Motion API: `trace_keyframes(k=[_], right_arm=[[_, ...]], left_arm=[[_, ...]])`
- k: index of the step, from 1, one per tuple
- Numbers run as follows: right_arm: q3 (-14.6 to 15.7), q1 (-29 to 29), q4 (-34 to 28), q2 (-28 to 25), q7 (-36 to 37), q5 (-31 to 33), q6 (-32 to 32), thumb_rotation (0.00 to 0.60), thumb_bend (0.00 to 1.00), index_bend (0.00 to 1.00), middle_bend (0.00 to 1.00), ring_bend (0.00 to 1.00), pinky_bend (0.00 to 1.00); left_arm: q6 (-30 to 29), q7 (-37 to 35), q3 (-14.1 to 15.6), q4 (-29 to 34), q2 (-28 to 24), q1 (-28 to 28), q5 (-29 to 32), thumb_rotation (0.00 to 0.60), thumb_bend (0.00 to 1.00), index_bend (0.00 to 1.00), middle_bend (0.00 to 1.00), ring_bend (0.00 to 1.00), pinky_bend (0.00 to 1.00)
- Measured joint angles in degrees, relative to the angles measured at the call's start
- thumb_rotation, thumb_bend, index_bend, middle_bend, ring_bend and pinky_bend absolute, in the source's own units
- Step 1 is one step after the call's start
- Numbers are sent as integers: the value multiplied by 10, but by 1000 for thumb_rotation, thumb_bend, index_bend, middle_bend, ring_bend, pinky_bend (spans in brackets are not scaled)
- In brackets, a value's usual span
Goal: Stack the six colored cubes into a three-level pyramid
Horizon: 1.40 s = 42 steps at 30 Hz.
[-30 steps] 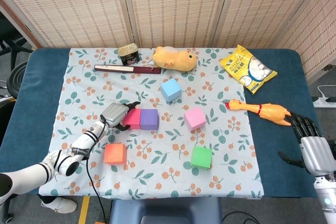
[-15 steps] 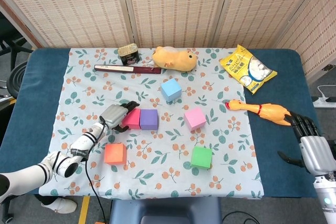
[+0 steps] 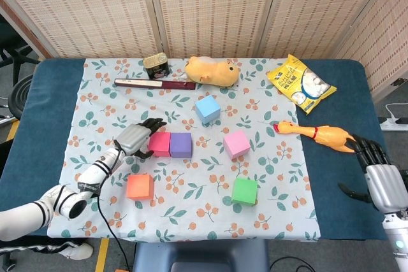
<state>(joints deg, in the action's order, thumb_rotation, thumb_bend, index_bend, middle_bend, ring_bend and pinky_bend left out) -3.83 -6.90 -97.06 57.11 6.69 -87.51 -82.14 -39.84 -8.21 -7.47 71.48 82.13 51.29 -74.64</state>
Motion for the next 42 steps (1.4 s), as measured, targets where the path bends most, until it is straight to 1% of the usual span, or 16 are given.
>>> trace_keyframes(k=[3,6,9,12,15,19,20,22,25,28,33,38,42], right_arm=[[-1,-16,-4,-12,21,-16,18,600,0,0,22,0,53],[-4,-46,-6,-22,44,-30,57,600,0,0,39,0,65],[-13,-94,-3,-26,62,-36,117,600,0,0,49,0,78],[-26,-156,5,-19,82,-38,190,600,0,0,49,0,96],[-39,-221,26,3,102,-36,267,600,0,0,49,0,102],[-52,-309,77,62,110,-26,364,600,0,0,49,0,102],[-55,-325,91,76,109,-23,378,600,0,0,49,0,102],[-59,-354,124,109,99,-15,403,600,0,0,49,0,102],[-62,-383,168,151,75,0,427,600,0,0,49,0,102],[-62,-398,204,182,58,13,445,600,0,0,54,0,102],[-53,-416,254,220,43,27,462,600,0,12,77,0,102],[-42,-428,296,251,44,33,471,600,0,95,126,0,122],[-36,-438,326,273,53,29,471,600,0,219,225,13,145]], left_arm=[[-41,-3,-5,26,-35,-20,-4,600,355,0,0,0,254],[-91,2,-8,48,-73,-51,-1,600,353,0,0,6,247],[-144,22,-8,64,-103,-89,6,600,353,0,0,15,239],[-195,41,-4,80,-128,-130,13,600,352,0,7,24,236],[-237,53,7,94,-149,-169,9,600,351,0,20,33,234],[-285,61,23,108,-164,-207,-13,600,350,14,32,36,229],[-300,62,30,114,-170,-220,-23,600,351,16,33,36,228],[-312,57,38,122,-176,-234,-34,600,351,19,34,36,227],[-319,42,47,133,-187,-248,-45,600,351,19,34,37,228],[-324,25,58,143,-202,-265,-58,600,350,19,35,37,228],[-330,8,62,155,-211,-277,-69,600,350,19,35,37,228],[-325,-7,61,160,-217,-281,-78,600,350,19,34,38,228],[-319,-13,57,158,-215,-280,-80,600,351,19,34,38,228]])
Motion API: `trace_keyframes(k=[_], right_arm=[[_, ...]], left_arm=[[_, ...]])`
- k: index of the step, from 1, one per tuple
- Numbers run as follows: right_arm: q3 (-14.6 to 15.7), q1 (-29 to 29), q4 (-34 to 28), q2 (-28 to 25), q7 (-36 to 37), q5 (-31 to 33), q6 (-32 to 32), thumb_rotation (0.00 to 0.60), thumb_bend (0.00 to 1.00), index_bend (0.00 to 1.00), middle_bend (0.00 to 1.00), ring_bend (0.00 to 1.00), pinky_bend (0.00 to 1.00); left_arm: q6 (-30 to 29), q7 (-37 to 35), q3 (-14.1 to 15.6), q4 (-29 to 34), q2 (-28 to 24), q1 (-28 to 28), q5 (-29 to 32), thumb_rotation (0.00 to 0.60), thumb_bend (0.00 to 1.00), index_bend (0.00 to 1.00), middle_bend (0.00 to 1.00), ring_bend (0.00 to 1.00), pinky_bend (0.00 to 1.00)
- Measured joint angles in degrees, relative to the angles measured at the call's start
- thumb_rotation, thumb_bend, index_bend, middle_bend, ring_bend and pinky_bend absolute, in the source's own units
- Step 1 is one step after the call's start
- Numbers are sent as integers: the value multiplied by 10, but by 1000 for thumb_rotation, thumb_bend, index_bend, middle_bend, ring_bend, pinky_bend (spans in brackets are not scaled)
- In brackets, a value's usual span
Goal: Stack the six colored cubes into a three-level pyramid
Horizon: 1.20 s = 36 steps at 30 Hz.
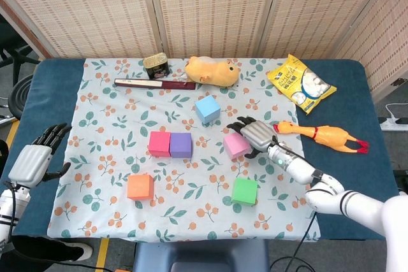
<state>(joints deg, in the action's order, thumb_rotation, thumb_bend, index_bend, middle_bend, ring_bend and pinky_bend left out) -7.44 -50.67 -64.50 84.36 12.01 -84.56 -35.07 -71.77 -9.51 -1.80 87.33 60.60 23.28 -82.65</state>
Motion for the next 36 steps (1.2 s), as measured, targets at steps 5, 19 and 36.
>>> trace_keyframes(k=[5,19,36], right_arm=[[6,-4,34,20,7,-2,-13,600,0,368,345,103,170],[-44,-6,-93,-18,-65,142,-22,600,0,364,461,193,190],[-69,-94,-84,27,-191,359,30,600,0,343,460,192,190]], left_arm=[[2,-11,-5,-4,1,0,-5,600,350,19,34,38,228],[-1,-11,-17,-3,2,3,-23,600,346,18,35,37,228],[4,-13,-20,-1,-1,5,-33,600,347,18,35,37,228]])
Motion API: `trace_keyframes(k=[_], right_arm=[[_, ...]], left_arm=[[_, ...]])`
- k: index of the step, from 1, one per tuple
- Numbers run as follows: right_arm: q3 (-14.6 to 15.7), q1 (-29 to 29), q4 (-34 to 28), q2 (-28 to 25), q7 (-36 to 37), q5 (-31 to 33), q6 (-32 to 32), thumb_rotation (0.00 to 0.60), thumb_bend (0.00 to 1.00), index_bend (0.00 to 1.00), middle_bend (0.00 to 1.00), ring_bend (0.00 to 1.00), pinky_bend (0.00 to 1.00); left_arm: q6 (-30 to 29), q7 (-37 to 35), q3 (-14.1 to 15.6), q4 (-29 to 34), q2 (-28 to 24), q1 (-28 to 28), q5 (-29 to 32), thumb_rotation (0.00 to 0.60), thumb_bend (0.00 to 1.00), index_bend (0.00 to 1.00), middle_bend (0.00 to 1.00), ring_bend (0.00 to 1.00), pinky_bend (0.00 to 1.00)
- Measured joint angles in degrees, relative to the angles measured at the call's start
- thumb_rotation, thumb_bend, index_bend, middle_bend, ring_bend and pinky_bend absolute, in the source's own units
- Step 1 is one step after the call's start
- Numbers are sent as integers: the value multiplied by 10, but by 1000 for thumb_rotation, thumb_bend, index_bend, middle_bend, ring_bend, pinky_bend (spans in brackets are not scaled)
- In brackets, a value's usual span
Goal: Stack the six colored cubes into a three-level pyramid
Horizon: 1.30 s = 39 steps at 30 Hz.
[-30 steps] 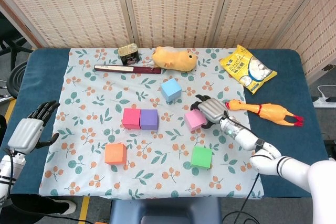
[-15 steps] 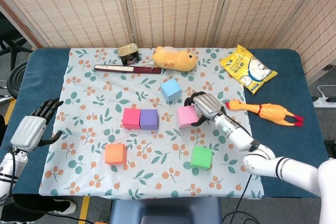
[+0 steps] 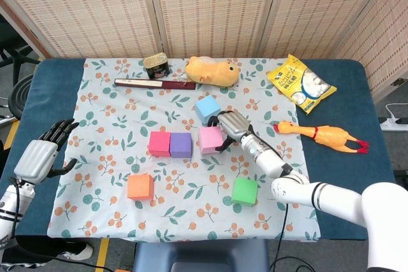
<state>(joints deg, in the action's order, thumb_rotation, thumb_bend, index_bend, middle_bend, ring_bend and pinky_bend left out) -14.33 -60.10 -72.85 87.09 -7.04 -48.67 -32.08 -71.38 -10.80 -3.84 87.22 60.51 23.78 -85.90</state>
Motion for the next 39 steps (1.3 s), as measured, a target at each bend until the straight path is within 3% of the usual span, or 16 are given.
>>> trace_keyframes(k=[19,39], right_arm=[[30,-46,31,54,-58,93,-20,600,0,319,460,179,190],[32,-68,46,89,-114,168,-60,600,0,278,459,161,182]], left_arm=[[4,-21,3,-17,8,4,-17,600,346,9,34,37,228],[2,-49,7,-40,16,4,-27,600,347,0,32,37,228]])
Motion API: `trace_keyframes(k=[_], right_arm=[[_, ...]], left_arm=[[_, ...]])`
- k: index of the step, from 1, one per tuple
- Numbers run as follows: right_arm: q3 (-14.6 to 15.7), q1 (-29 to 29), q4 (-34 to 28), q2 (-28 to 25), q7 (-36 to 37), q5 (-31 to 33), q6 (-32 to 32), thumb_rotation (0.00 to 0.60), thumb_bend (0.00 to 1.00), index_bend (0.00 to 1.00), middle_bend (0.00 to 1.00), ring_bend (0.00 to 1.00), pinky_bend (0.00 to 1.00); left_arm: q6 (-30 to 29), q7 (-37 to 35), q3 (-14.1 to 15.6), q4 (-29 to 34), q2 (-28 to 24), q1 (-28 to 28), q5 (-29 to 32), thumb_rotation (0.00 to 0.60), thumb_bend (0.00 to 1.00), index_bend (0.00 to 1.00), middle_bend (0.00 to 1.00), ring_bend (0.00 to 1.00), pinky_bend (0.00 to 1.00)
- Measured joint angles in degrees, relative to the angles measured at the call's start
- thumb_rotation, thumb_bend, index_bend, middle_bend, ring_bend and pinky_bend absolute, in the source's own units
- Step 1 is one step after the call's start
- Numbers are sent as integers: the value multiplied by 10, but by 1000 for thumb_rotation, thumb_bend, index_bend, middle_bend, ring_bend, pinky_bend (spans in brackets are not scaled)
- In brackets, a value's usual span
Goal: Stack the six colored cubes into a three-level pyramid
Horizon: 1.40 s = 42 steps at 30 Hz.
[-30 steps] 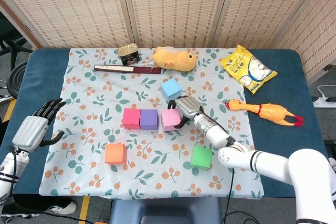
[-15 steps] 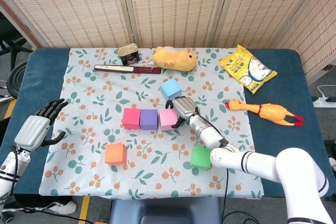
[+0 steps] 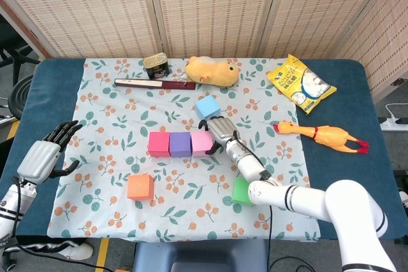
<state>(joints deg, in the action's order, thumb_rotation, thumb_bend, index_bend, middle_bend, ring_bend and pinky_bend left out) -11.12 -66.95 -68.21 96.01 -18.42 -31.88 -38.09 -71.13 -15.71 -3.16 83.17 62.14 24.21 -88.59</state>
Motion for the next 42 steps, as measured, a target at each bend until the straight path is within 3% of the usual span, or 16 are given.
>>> trace_keyframes(k=[42], right_arm=[[-13,-12,19,26,-44,49,-7,600,0,242,455,145,136]], left_arm=[[3,-22,6,-17,6,5,-10,600,347,0,26,37,227]])
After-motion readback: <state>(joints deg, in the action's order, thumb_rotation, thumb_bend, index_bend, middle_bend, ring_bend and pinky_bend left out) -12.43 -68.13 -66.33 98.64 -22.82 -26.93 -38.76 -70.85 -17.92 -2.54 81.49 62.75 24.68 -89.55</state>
